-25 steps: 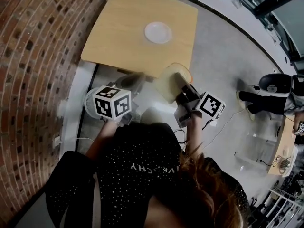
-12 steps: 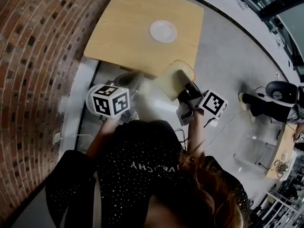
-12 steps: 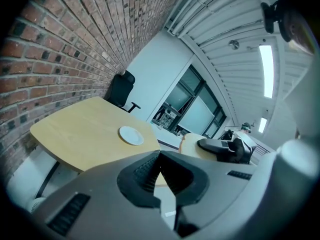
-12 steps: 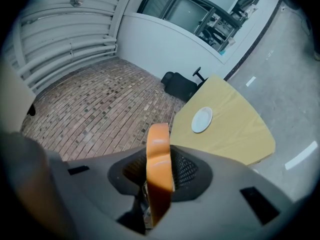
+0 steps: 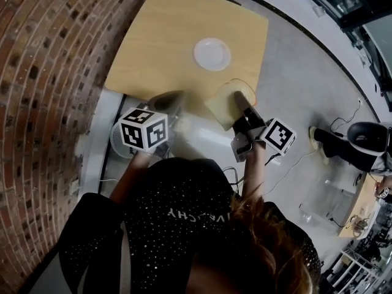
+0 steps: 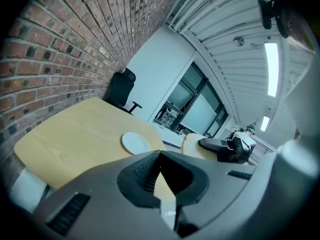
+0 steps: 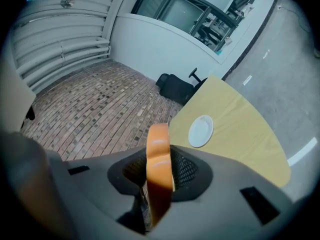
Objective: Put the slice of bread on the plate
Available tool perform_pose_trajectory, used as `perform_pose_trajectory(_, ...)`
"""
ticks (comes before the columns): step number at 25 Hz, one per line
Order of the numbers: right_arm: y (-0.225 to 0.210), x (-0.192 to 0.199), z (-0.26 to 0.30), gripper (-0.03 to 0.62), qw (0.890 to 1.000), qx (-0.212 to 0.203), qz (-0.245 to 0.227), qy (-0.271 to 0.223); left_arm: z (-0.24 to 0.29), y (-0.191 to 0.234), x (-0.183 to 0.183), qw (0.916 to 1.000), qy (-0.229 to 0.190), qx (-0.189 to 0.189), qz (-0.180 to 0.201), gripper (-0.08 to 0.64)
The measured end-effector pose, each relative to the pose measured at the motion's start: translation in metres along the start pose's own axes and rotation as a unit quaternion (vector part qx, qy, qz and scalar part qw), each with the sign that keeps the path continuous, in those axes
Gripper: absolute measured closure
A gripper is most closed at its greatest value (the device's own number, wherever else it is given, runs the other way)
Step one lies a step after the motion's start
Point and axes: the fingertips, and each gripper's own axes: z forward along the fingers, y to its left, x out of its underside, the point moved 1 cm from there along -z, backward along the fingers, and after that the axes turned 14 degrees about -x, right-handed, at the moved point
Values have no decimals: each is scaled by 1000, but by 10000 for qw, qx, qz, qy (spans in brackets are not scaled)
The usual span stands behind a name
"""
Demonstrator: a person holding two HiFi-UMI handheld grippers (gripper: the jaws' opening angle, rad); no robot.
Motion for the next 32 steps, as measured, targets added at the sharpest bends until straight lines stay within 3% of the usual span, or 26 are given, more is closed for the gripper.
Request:
perform_pose_trajectory(11,-71,-63,80,491,9983,347,255,395,100,47,-69,9997,140,-67,-166,551)
perform_pose_trajectory(14,-95,-73,99,491,9966,505,283,582,121,55,-75,9994,223,-40,-266,551)
perform_pose_trajectory(23,-146,-94,161,491,9898,432,678,1179,175,57,-74,9970,415,154,-636,551)
perform_pose_trajectory(28,-177,-80,192,491,9766,323,1160,1782,188,67,-81,9982,399,2,-444,551)
perform_pose_trajectory(32,-193,-68,203,491,9670,388,1358,2120,177,82,-76,9977,396,-136,-529,551)
